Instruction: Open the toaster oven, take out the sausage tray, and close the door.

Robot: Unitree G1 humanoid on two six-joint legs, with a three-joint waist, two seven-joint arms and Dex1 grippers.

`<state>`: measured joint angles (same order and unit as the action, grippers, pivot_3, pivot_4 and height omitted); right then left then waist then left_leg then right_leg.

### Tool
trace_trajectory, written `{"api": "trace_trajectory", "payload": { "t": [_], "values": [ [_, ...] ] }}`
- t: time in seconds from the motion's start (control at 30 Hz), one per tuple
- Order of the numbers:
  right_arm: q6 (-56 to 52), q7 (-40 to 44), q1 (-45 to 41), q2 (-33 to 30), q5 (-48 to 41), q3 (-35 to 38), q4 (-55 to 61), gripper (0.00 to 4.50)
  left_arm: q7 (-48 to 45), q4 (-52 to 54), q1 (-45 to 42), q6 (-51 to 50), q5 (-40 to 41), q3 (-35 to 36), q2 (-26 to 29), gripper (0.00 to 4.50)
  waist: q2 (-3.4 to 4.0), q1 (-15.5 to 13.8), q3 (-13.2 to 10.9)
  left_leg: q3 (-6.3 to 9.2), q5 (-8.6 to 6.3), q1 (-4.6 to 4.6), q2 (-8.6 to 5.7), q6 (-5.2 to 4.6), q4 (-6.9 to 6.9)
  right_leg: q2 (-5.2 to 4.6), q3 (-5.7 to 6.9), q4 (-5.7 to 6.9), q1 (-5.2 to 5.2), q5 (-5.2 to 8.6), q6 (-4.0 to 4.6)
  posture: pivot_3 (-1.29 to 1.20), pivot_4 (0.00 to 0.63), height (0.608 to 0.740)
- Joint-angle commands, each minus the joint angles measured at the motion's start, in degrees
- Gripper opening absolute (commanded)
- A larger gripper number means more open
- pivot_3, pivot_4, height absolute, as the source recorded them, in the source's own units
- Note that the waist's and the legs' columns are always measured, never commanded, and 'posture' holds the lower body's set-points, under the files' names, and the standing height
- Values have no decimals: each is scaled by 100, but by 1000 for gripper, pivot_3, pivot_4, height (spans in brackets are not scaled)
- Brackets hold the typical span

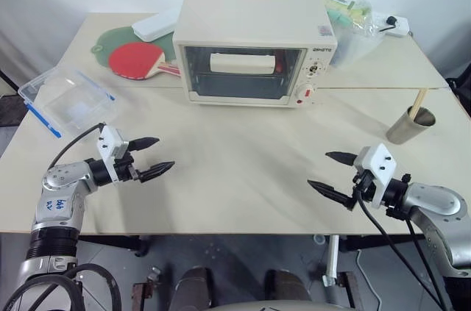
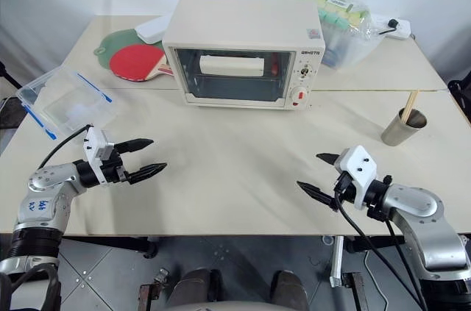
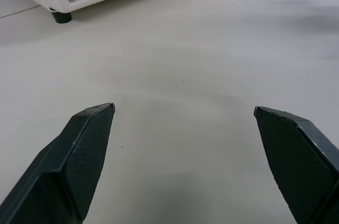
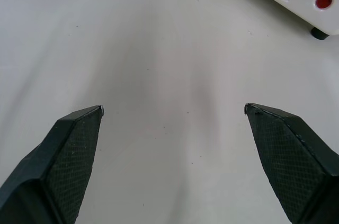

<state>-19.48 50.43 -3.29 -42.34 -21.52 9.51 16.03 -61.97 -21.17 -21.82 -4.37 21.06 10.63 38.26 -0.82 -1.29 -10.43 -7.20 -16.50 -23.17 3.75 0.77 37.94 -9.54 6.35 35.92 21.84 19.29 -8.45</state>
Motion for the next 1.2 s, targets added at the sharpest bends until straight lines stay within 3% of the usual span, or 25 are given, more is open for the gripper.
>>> {"api": "trace_trajectory", "payload": {
  "t": [0.03, 0.2, 0.63, 1.2],
  "values": [
    [120, 102, -109, -128, -60, 147, 36, 4477, -147, 95, -7, 85, 110, 119, 97, 4500, 0, 0, 0, 0, 0, 0, 0, 0, 0, 0, 0, 0, 0, 0, 0, 0, 150, 740],
    [-64, 178, -407, -105, -152, 4, 53, 4477, 32, 171, 11, -169, 29, 108, 125, 4500, 0, 6, 0, 0, 0, 0, 0, 0, 1, 0, 0, 1, 0, 0, 0, 0, 150, 740],
    [-436, 237, -3298, 915, 78, -1332, -1275, 4477, 420, 380, -253, -439, 420, 430, -21, 4500, 0, 151, 0, 3, 0, -4, 1, 0, 5, 0, 2, 9, 4, 0, 0, 0, 150, 740],
    [2199, 1013, -6004, 1857, 1254, -1726, -5394, 4477, 600, 1185, 323, -367, 950, 888, -324, 4500, 1, 343, 0, -2, 0, -8, 2, 1, -6, 0, 5, 11, 18, 0, 0, 0, 150, 740]
  ]
}}
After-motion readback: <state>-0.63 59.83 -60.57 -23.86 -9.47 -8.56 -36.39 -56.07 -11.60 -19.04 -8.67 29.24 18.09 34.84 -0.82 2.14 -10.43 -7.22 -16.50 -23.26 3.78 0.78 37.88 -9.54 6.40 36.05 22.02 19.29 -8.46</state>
